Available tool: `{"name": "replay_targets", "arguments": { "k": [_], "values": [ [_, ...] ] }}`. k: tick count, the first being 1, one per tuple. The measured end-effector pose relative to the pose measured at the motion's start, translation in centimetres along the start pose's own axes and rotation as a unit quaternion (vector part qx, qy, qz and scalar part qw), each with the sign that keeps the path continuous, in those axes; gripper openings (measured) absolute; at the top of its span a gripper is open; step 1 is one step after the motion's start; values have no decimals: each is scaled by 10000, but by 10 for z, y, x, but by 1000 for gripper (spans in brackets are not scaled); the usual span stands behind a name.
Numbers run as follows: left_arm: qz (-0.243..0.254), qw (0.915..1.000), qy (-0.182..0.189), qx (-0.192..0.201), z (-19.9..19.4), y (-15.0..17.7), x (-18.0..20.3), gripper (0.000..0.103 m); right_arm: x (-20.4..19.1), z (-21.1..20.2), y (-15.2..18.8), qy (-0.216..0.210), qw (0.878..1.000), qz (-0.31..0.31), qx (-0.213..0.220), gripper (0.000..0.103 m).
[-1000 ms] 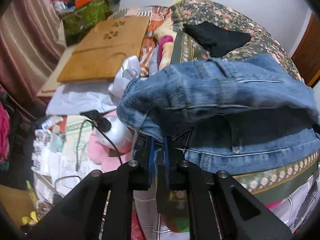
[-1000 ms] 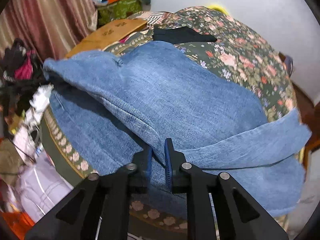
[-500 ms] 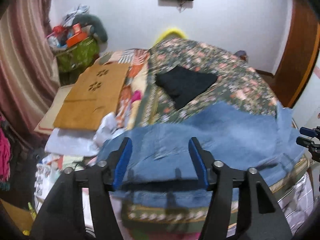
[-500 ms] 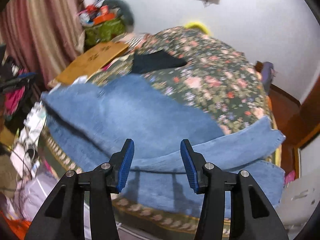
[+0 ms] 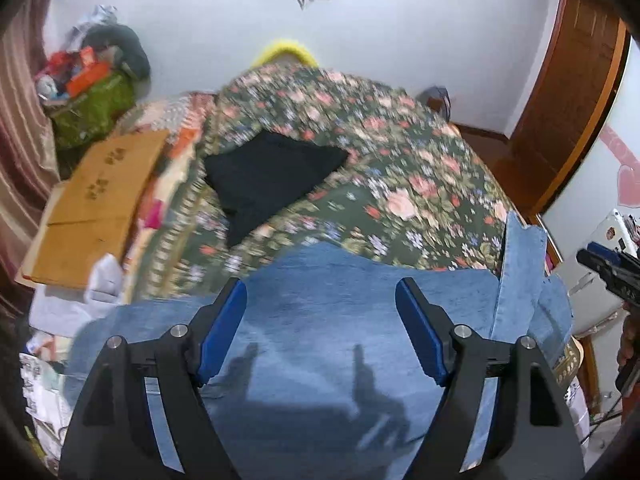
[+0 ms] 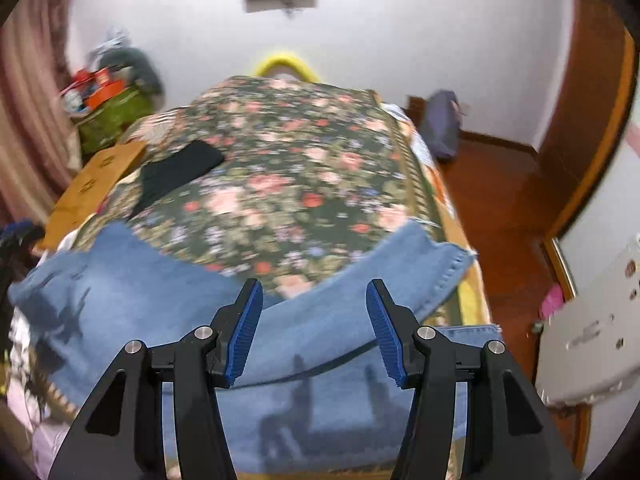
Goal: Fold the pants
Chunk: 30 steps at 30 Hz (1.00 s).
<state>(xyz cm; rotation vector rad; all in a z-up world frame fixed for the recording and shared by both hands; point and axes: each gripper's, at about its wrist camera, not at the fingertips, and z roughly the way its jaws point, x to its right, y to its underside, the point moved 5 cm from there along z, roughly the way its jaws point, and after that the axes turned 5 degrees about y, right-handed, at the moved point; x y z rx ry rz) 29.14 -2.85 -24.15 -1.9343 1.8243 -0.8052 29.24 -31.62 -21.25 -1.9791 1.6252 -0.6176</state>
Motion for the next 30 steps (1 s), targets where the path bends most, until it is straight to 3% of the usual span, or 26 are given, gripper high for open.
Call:
{"name": "replay_targets", "arguments": {
  "k": [8,16,21,22,25,27,30],
  "values": [
    [99,9973,-216,-690,60,13,16,77,55,91,-5,109,9946,772,-679,50],
    [111,9957,16,-916,74,24,25,77,68,162,0,42,9845,1245,-1237,50],
    [282,9968,112,-744,68,27,37,77,68,185,4,-9,9808,1344,-1412,49],
    [348,9967,104,-720,68,27,40,77,67,187,5,26,9815,1316,-1392,47],
    [478,9959,83,-761,69,29,47,76,71,190,8,114,9832,1226,-1351,28],
    [503,9955,119,-795,68,30,52,76,78,189,7,-18,9824,1290,-1347,8],
    [559,9952,160,-788,65,33,61,76,92,175,9,-177,9798,1461,-1354,6]
  ]
}}
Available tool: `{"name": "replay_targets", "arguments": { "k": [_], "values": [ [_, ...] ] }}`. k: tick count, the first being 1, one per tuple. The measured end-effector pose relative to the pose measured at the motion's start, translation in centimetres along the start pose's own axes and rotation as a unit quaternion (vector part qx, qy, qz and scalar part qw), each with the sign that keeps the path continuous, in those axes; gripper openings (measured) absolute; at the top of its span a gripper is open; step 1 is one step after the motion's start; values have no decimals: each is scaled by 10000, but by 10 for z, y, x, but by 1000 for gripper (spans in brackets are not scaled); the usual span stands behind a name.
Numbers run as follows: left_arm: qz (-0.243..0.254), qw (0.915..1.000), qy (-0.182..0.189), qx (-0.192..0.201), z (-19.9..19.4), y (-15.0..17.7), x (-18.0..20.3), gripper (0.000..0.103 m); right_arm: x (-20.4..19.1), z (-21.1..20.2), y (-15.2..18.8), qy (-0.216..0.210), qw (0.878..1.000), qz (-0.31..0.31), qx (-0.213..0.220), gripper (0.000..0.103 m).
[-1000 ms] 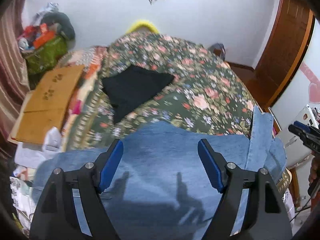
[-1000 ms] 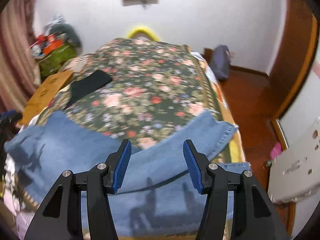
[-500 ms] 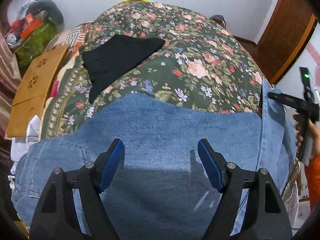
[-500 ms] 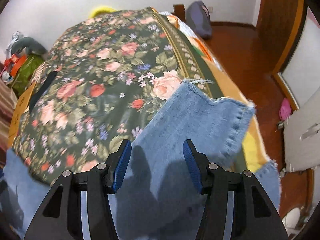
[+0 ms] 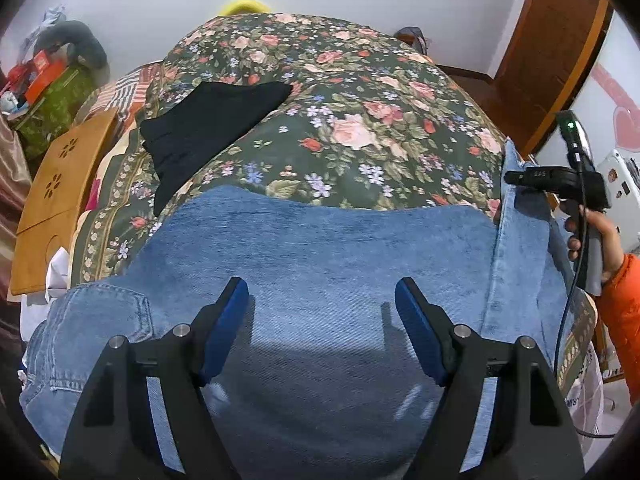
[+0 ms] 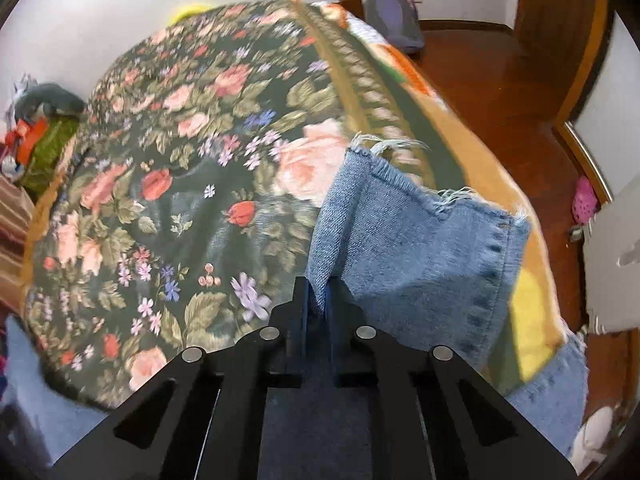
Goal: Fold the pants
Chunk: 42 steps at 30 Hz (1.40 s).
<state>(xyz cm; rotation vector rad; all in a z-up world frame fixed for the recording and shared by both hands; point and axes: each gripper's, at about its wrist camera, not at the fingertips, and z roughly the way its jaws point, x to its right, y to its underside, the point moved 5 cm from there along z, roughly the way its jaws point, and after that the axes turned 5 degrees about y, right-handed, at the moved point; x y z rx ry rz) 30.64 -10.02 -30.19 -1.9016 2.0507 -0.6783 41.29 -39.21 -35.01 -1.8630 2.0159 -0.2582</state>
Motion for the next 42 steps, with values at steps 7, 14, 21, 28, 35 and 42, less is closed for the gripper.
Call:
{"name": "replay_targets", "arguments": {
  "k": [7,14,21,28,35,42],
  "values": [
    [508,9987,-13,-53,0,8,40,76,32,-90,13,100,9972,-152,719,6],
    [541,9974,275,-401,15,23,72,76,66,-155,29,292,9908,-280,1288,6],
    [794,9945,367,-575,24,48,99,76,88,-121,87,413,9963,-137,743,6],
    [882,9949,240,-431,26,53,100,76,98,-81,119,848,9963,75,98,21],
    [544,9977,354,196,-21,28,73,76,70,-127,106,986,9935,-274,509,34],
    [175,9926,-142,1193,-107,-1,-5,78,-38,-186,84,171,9860,-1012,1317,42]
  ]
}}
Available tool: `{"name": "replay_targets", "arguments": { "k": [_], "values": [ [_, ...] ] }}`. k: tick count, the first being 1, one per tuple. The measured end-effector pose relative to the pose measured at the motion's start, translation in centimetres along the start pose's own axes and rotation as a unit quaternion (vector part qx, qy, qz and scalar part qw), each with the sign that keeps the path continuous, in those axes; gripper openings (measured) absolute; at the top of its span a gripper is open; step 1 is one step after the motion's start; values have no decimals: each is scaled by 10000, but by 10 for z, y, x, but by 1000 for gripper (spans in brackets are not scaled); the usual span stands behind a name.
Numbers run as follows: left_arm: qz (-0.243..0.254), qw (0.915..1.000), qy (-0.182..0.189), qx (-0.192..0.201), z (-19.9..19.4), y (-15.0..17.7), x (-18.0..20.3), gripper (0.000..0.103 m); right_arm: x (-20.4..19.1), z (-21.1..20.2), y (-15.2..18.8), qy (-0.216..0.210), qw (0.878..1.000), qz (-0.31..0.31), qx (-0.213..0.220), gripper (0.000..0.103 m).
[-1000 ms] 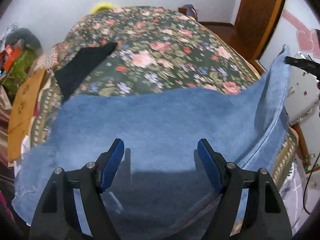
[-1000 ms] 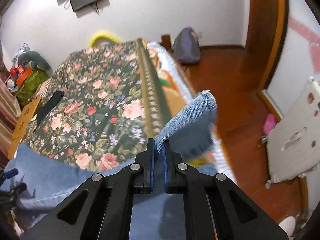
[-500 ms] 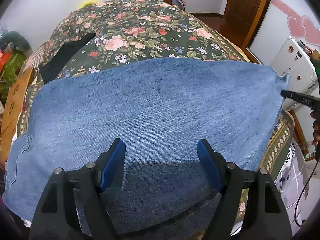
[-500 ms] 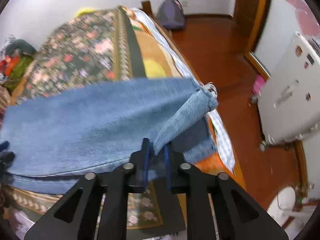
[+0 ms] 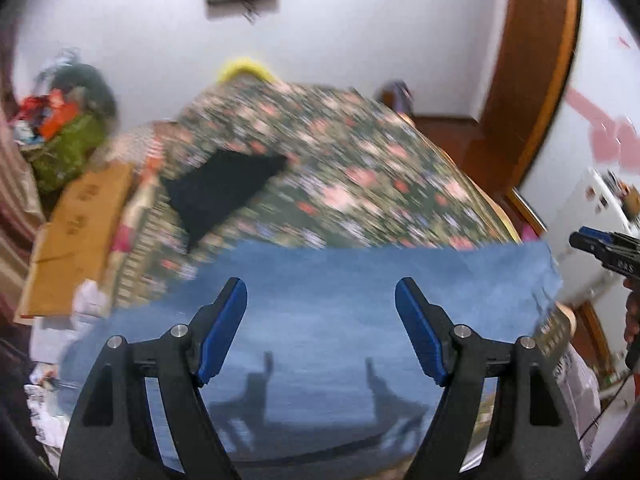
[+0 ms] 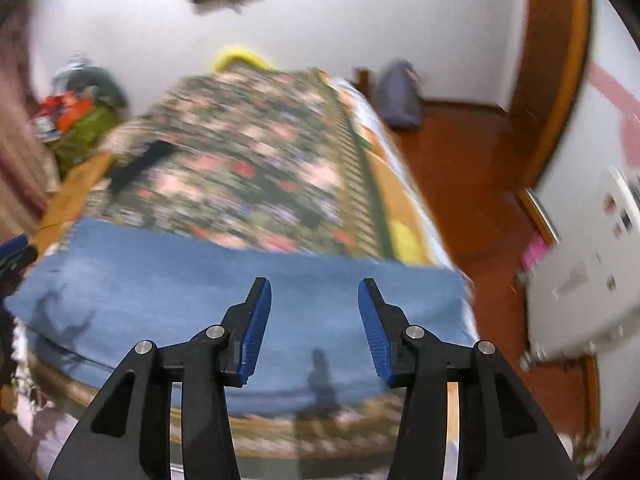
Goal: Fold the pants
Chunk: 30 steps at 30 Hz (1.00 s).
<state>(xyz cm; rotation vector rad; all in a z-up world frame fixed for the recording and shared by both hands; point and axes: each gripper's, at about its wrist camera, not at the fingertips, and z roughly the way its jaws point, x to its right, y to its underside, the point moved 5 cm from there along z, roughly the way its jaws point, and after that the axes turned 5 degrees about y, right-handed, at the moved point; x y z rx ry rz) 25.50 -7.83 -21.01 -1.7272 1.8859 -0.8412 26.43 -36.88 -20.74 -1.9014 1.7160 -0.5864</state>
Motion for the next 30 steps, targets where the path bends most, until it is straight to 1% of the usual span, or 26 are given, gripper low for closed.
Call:
{"name": "replay_targets", "arguments": {
  "k": [1,4,5,6,8,9,10,11,12,14,16,18,20,21,23,25,27,29,30],
  "values": [
    [-32,9999,-106,66,-7,-3,-12,80,-10,-3,-3,-90,9999,-86,75,42],
    [-110,9980,-547,286,-33,-10,-64,81,-68,-13,-21,-502,9970,-475,356,42],
    [-126,9973,-655,306,-38,-10,-78,81,-77,-15,-23,-614,9957,-557,405,43],
    [-167,9966,-753,303,-45,-9,-100,81,-100,-15,-29,-777,9936,-676,459,44],
    [-245,9957,-837,312,-51,-6,-131,81,-127,-14,-32,-1000,9905,-815,484,47],
    [-280,9948,-927,321,-52,-3,-150,81,-149,-11,-36,-1154,9878,-936,473,47],
    [-313,9931,-1085,320,-54,1,-170,81,-161,-8,-37,-1211,9864,-1009,466,47],
    [-406,9906,-1269,293,-53,6,-196,81,-176,-4,-38,-1266,9846,-1120,453,47],
    [-494,9897,-1317,247,-52,12,-213,81,-196,2,-40,-1335,9822,-1248,441,47],
    [-771,9878,-1352,95,-46,25,-253,77,-224,15,-40,-1446,9783,-1426,416,47],
    [-1052,9834,-1466,-186,-32,44,-294,69,-246,27,-40,-1496,9761,-1538,342,47],
    [-1257,9807,-1432,-435,-19,60,-320,67,-273,49,-39,-1617,9726,-1666,131,47],
    [-1486,9775,-1302,-736,-2,80,-345,67,-290,65,-38,-1620,9704,-1789,-28,47],
    [-1549,9762,-1267,-836,5,89,-351,67,-301,80,-38,-1550,9697,-1884,-142,47],
    [-1687,9731,-1146,-1075,19,106,-361,67,-316,98,-37,-1497,9676,-2011,-285,47],
    [-1863,9690,-939,-1327,35,124,-370,67,-326,117,-36,-1422,9656,-2129,-451,47],
    [-2077,9636,-650,-1553,51,141,-375,67,-333,137,-35,-1424,9630,-2183,-679,47],
    [-2212,9611,-438,-1596,59,152,-376,62,-338,150,-32,-1497,9602,-2179,-899,47],
    [-2263,9603,-329,-1597,61,155,-374,53,-340,158,-29,-1578,9572,-2203,-1011,47]
  ]
}}
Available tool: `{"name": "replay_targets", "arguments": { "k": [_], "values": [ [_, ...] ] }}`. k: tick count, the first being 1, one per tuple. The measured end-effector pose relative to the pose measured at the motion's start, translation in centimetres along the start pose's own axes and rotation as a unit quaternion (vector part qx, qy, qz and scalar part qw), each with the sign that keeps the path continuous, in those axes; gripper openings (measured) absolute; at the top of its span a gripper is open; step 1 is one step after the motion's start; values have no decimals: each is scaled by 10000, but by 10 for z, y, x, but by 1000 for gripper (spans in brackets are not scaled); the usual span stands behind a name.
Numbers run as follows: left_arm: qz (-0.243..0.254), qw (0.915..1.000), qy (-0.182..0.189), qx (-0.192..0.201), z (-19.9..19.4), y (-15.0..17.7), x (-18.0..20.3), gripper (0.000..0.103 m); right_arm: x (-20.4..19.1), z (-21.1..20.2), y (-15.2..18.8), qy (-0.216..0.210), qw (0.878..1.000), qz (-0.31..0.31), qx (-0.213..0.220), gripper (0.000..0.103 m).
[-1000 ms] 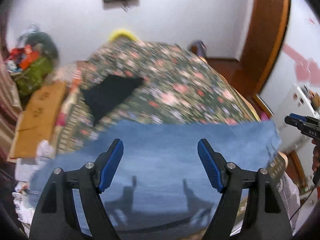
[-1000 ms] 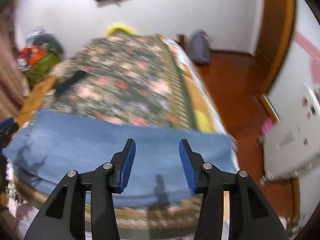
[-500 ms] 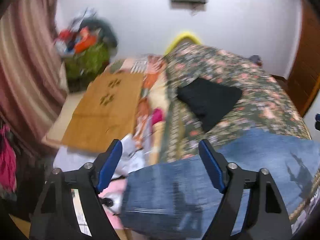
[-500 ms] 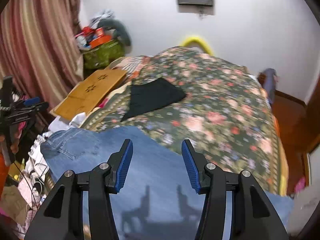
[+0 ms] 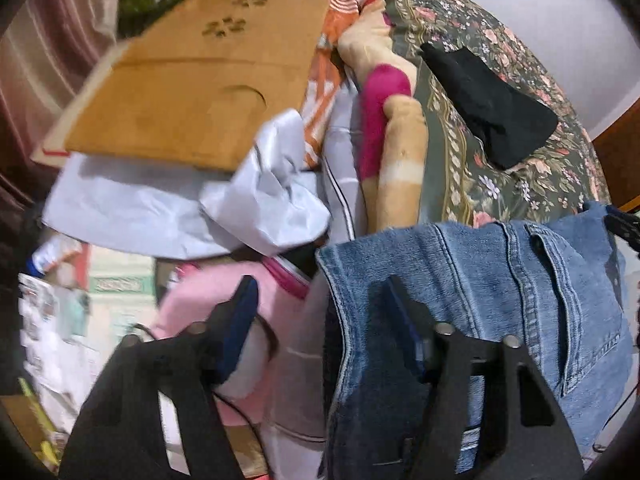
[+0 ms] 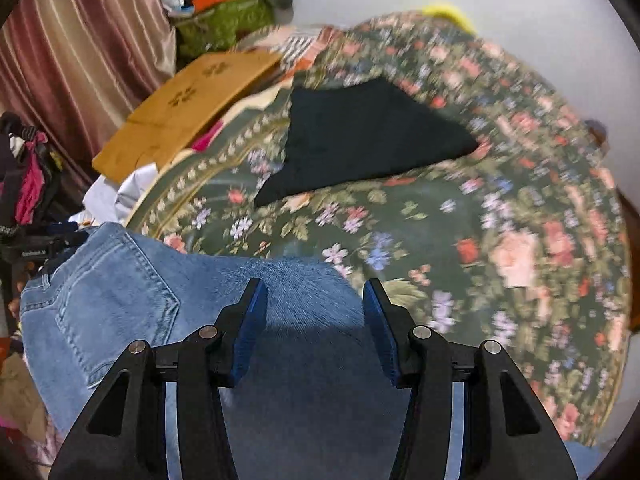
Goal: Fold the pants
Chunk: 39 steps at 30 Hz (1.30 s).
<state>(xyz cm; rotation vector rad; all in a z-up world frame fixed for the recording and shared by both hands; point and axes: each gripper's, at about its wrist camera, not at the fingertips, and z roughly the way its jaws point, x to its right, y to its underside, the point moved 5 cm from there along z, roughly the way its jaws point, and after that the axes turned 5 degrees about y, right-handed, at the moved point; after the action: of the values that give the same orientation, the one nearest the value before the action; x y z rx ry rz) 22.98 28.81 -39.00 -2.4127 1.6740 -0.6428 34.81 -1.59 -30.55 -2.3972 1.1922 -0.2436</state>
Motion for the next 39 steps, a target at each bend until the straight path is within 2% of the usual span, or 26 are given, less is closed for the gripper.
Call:
{"name": "replay_targets", "arguments": {
  "k": [1,2,3,5,6,8,10,11,12,15,18,20,23,24,25,26,29,33,35,37,38,39],
  "values": [
    [-49,9998,179,-63,4,4,2,38,-2,4,1,-31,10000,-31,-53,47],
    [-75,9992,371,-128,6,7,6,28,-4,6,1,-54,9999,-49,-75,47],
    [-72,9983,547,-191,8,11,11,11,-5,7,3,-120,9999,-53,-66,47],
    [-12,9988,468,-115,7,13,17,6,-6,7,5,-241,9997,-24,-78,45],
    [73,9991,406,-62,6,12,22,4,-6,6,6,-314,9995,29,-73,39],
    [231,9995,230,54,1,12,27,4,-7,7,7,-319,9994,83,-76,34],
    [466,9983,-208,295,-8,12,29,3,-11,5,9,-124,9999,-19,48,28],
    [580,9962,-500,422,-14,12,29,3,-11,4,9,59,9999,-82,130,17],
    [623,9949,-614,501,-19,11,27,4,-11,3,9,311,9992,-135,200,10],
    [710,9923,-837,574,-30,10,21,6,-9,9,9,347,9993,-154,65,10],
    [772,9920,-924,375,-24,9,17,12,-15,9,6,575,9977,-362,12,11],
    [647,9927,-976,292,-29,9,13,15,-13,1,3,582,9980,-226,-44,14],
    [387,9955,-704,495,-58,15,7,39,-11,-26,7,413,9991,75,63,15],
    [349,9957,-653,563,-63,17,8,51,-13,-38,10,292,9995,96,113,21],
    [287,9959,-607,614,-70,22,7,59,-15,-49,14,212,9996,112,166,23],
    [212,9965,-560,586,-73,27,6,60,-17,-56,17,189,9995,109,219,29],
    [7,9995,-217,247,-68,45,5,60,-26,-85,33,201,9988,-7,444,38],
    [-341,9991,176,-202,-48,72,9,60,-36,-103,62,199,9987,-86,464,39],
    [-469,9979,292,-324,-41,85,15,53,-39,-104,80,196,9991,-31,388,39],
    [-473,9978,384,-268,-42,92,20,36,-40,-101,96,188,9995,-2,262,39],
    [-413,9983,375,-182,-46,93,25,32,-40,-100,105,205,9996,33,208,39],
    [-350,9990,263,-86,-51,93,27,19,-38,-98,113,215,9996,86,154,39]
  ]
}}
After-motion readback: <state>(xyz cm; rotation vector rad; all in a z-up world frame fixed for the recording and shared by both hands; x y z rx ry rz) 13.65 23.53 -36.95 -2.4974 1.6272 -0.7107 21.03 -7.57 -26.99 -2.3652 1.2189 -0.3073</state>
